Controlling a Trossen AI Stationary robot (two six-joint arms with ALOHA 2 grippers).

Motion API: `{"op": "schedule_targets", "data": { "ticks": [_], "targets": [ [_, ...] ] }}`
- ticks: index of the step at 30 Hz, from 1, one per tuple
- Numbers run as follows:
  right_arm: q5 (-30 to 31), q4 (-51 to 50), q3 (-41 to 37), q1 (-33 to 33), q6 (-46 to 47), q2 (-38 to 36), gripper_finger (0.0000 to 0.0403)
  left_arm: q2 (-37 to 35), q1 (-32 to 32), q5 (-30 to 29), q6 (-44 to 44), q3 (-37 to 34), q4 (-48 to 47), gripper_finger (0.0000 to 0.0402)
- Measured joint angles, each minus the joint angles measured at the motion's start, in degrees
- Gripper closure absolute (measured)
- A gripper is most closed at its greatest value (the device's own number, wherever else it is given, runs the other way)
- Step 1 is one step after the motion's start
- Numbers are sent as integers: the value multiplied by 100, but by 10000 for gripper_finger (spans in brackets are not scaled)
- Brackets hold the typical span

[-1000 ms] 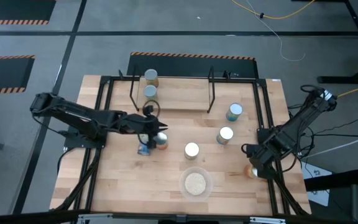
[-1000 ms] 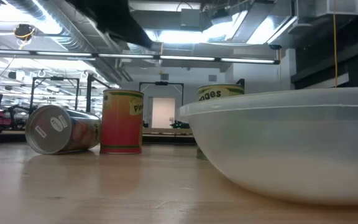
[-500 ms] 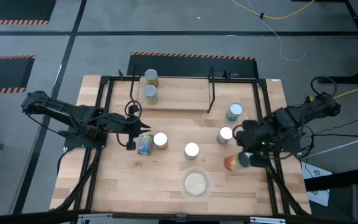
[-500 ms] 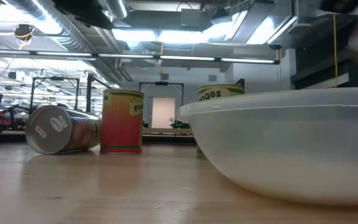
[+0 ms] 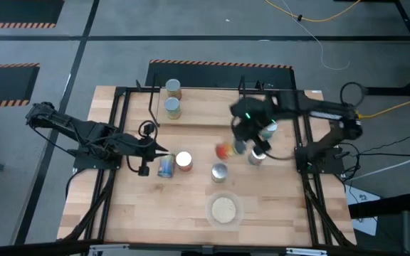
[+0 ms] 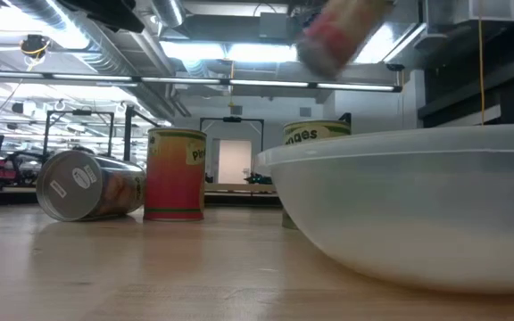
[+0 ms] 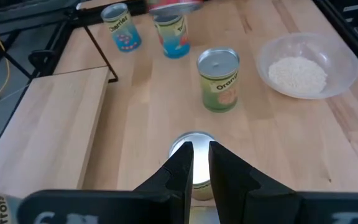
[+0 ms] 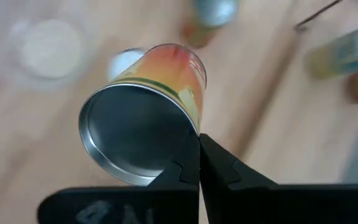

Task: Pick and place cans onto a shelf
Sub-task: Put the canned corn on the shelf

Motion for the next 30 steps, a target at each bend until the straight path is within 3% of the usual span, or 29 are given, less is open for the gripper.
{"op": "schedule_targets", "data": {
  "ticks": [7,15,22,30],
  "targets": [
    [-6,214,1421,-1143,-1357,1262,402,-2,2,-2,267,0,1,358],
    [-22,214,2504,-2113,-1589,2632,402,-2,2,0,280,0,1,358],
    [-387,204,2653,-2615,-1611,3281,402,-2,2,0,280,0,5,358],
    [-511,209,2624,-2833,-1594,3498,402,-2,2,2,273,0,5,358]
  ]
}}
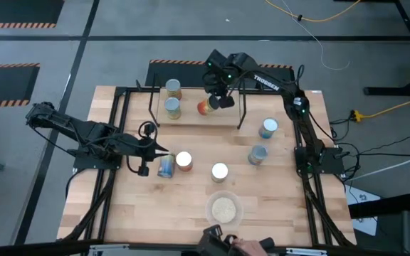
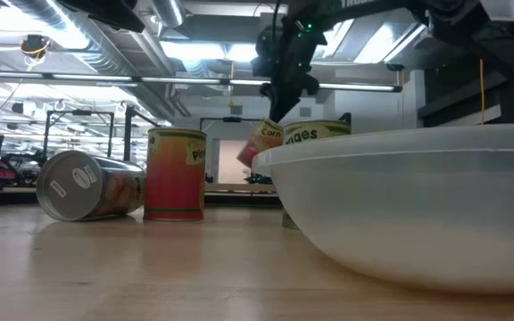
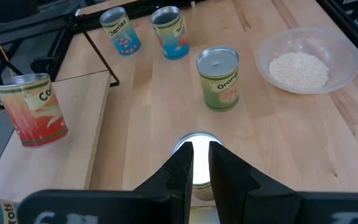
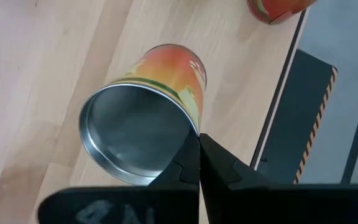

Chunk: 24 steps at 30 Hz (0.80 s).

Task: Pick and place cans onto a shelf
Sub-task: Put the canned corn on the shelf

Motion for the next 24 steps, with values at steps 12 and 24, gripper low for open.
{"op": "schedule_targets", "data": {
  "ticks": [12,24],
  "targets": [
    [-99,-1,-128,-16,26,0,402,0,0,4,-13,0,2,358],
    [-160,83,-334,-49,28,-7,393,0,2,4,-13,0,2,358]
  ]
}}
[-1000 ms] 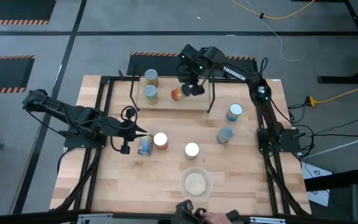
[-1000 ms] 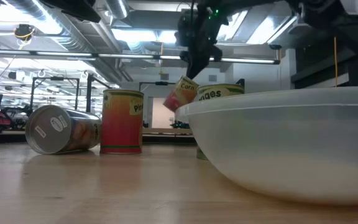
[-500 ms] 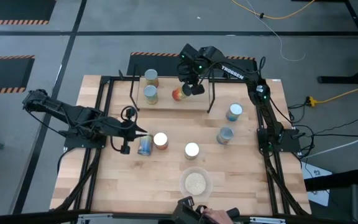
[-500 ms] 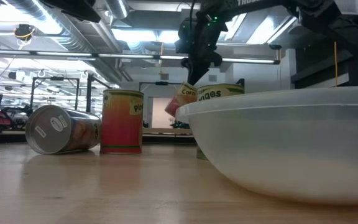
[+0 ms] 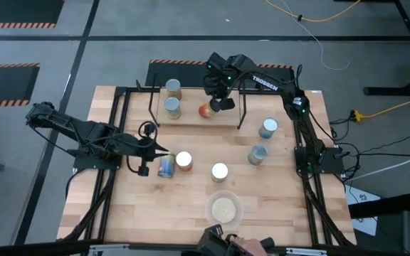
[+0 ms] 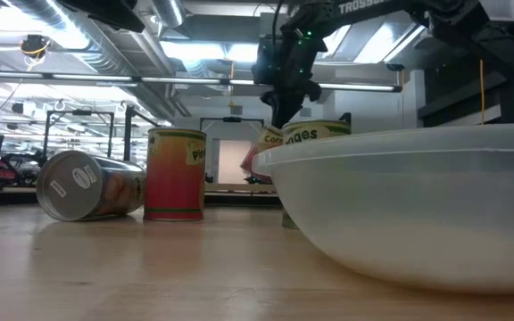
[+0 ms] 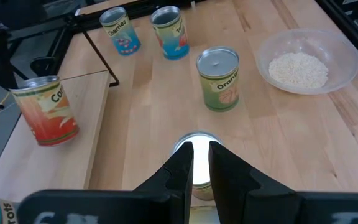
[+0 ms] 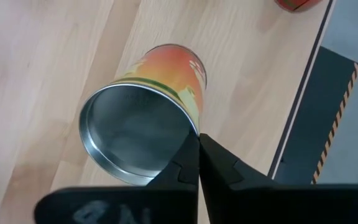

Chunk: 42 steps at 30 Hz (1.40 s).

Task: Pick and place cans onto a shelf
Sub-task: Put the canned corn on the shelf

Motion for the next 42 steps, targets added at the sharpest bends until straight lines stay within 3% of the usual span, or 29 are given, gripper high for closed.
{"op": "schedule_targets", "data": {
  "ticks": [22,34,42],
  "targets": [
    [0,365,2,0,2,0,378,0,0,0,0,0,0,358],
    [0,614,2,0,2,0,331,0,-1,0,0,0,0,358],
    [0,954,4,0,2,0,328,0,0,0,0,0,0,358]
  ]
}}
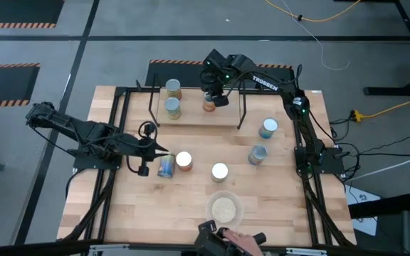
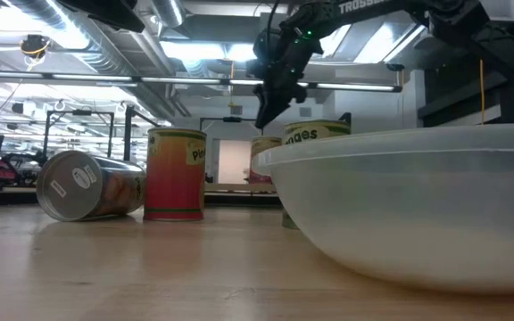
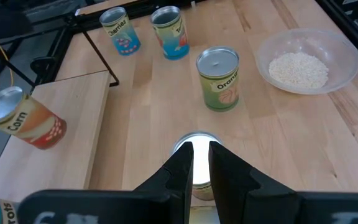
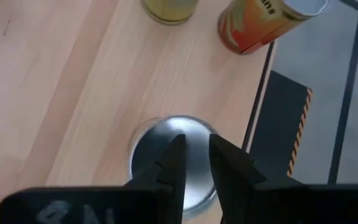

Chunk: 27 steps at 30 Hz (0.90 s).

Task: Pick and place cans onto a shelf
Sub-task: Put the canned corn on the shelf

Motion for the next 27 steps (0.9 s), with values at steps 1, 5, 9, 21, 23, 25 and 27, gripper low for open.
{"op": "schedule_targets", "data": {
  "ticks": [1,5,9,21,23,25,27],
  "targets": [
    [0,9,0,0,0,0,328,0,-2,0,0,0,0,358],
    [0,4,0,17,332,0,328,0,-2,-1,0,0,0,358],
    [62,2,0,173,865,0,328,0,0,-2,0,0,0,358],
    [2111,-264,66,1054,1078,-43,328,0,-1,-2,0,0,-2,358],
    [2275,-220,66,1119,1240,-90,327,0,0,-2,1,0,-2,358],
    [2282,-107,70,1133,1601,-133,327,2,-2,-2,0,0,-4,358],
    [2300,-7,70,1123,2096,-133,327,2,0,-2,-5,0,-4,358]
  ]
}}
